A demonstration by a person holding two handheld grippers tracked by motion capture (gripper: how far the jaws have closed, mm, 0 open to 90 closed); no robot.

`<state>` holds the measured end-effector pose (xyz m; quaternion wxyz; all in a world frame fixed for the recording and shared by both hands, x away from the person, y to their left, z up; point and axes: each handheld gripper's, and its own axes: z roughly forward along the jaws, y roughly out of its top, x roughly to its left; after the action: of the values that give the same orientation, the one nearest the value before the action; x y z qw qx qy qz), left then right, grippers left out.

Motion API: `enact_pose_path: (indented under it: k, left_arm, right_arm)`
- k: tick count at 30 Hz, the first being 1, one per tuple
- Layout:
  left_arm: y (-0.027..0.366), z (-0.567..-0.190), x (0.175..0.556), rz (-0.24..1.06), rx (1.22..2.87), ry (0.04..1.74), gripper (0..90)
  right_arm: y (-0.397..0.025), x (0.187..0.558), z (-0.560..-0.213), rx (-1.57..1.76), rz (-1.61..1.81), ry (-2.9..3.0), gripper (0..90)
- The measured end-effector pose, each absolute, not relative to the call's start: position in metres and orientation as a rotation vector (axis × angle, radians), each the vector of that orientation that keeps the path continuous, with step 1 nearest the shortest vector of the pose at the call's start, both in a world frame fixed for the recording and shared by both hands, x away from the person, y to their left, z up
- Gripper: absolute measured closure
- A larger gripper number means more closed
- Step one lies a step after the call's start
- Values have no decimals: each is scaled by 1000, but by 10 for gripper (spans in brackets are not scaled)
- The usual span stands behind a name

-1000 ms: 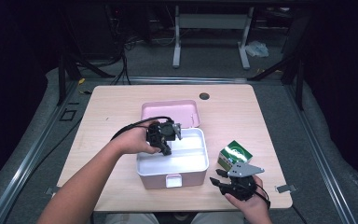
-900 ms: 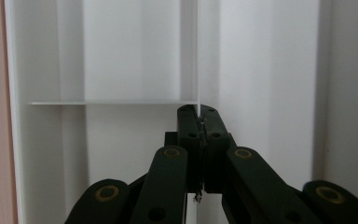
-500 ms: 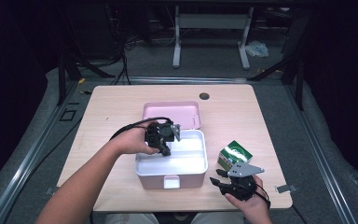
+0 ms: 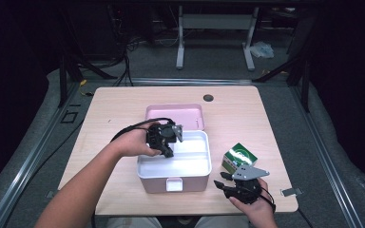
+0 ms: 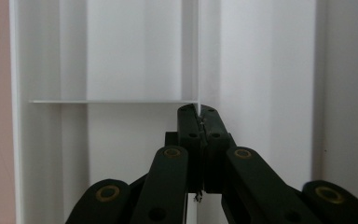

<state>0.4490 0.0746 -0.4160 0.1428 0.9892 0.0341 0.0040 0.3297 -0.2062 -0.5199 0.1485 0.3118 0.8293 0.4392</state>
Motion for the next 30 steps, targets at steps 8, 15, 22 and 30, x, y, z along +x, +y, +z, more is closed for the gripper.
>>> enact_pose_path:
  k: [8, 15, 22, 30]
  left_arm:
    - [77, -405, 447, 17, 2835, 101, 896]
    - [87, -386, 442, 29, 2791, 120, 896]
    - [106, -369, 438, 75, 2773, 143, 896]
    - [144, -356, 434, 121, 2752, 234, 896]
  right_arm:
    - [-206, 330, -520, 898, 1266, 2382, 581]
    - [-206, 330, -520, 896, 1268, 2377, 579]
    - [-206, 329, -519, 904, 1268, 2375, 574]
    - [-207, 329, -519, 911, 1268, 2368, 566]
